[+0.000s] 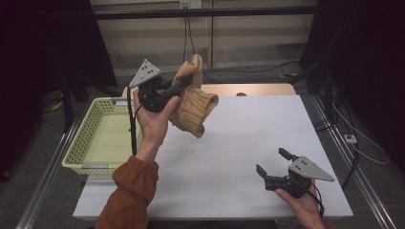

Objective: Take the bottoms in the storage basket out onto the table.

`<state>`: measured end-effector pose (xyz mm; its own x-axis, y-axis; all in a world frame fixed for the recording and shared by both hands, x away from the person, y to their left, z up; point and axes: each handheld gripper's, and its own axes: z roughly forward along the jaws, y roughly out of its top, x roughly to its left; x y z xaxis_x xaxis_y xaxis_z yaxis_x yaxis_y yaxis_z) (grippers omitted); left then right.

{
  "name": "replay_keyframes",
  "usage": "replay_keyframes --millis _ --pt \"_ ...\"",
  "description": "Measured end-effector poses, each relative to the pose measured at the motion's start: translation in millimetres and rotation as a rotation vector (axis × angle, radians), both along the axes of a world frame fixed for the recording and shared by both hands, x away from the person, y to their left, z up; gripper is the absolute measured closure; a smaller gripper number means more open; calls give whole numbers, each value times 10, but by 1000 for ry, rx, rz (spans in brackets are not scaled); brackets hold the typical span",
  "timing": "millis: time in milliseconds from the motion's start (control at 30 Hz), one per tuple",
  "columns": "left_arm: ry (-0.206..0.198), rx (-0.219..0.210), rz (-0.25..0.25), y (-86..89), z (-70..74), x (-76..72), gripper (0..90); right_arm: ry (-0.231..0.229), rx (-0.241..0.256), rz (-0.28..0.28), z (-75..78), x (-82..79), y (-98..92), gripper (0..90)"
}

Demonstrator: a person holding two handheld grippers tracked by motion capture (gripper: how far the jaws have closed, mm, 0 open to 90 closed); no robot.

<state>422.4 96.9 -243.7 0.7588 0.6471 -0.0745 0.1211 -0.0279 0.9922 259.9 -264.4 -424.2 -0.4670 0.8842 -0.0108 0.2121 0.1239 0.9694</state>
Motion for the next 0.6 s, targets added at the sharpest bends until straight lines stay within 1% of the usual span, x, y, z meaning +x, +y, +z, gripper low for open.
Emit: replay_keyframes --millis 133,233,300,367,400,433,467,500,533,600 --pt "12 7 3 -62 -26 59 821 0 1 -1 0 0 0 53" --pt "32 6 7 -118 -52 107 820 0 -1 -1 0 1 0 53" --pt "39 16 13 -150 -59 123 820 0 0 0 0 0 -1 53" --pt "44 7 11 -190 -60 131 820 1 0 -3 0 -1 -2 53" --pt "40 19 8 -202 -58 138 820 1 0 -3 -1 -1 -3 53" --pt "41 11 8 -229 -59 142 820 1 0 -3 -1 -1 -3 53" --pt "40 25 3 -237 -58 147 820 1 0 -3 -1 -2 -3 53" --pt "40 18 4 -260 -63 152 820 1 0 -2 0 -3 -2 53" --pt "38 30 2 -273 -67 159 820 0 1 0 0 -3 -2 53" --pt "39 31 4 -306 -89 179 820 -1 1 0 0 -3 -2 53"
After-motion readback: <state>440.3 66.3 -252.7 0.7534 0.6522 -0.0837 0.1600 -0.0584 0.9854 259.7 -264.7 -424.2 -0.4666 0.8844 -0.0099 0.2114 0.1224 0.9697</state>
